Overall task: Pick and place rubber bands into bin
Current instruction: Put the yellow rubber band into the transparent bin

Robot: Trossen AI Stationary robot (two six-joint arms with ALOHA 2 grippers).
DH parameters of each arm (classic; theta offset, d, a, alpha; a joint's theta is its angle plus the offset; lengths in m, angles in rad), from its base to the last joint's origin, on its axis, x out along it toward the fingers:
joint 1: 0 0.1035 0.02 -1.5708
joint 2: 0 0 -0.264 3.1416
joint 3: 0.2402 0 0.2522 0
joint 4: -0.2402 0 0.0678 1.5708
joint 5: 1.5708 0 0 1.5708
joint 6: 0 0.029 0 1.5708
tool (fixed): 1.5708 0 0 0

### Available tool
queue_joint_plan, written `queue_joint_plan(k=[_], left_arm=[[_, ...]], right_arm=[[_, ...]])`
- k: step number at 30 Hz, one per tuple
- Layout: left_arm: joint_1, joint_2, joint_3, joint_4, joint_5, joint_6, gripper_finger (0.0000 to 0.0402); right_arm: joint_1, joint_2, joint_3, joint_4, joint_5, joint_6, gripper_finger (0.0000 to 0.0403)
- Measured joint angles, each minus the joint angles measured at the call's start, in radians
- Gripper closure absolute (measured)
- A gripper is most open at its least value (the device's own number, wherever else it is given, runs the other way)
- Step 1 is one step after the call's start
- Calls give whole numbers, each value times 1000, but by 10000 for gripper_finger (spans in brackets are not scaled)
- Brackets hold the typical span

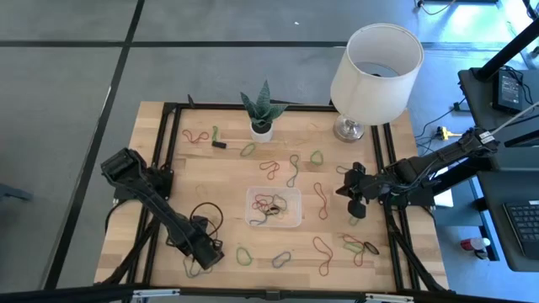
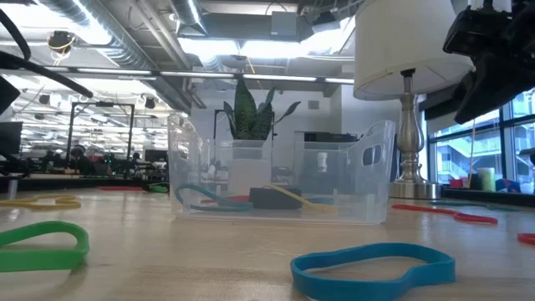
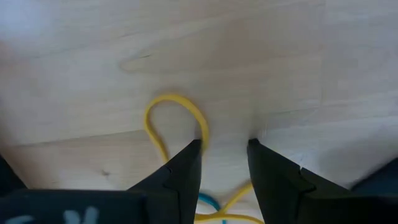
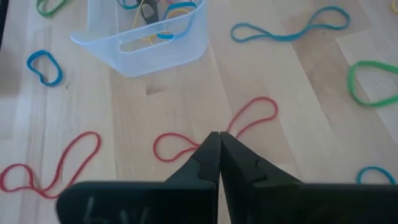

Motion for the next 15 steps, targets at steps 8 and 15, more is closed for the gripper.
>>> queue_joint_plan(k=[8,15], left_arm=[[-13,0,0,-62,-20,17,329],[-19,0,1,-85,-36,17,395]], right_arm=[[0,0,0,2,0,0,389],[0,0,0,4,0,0,389]])
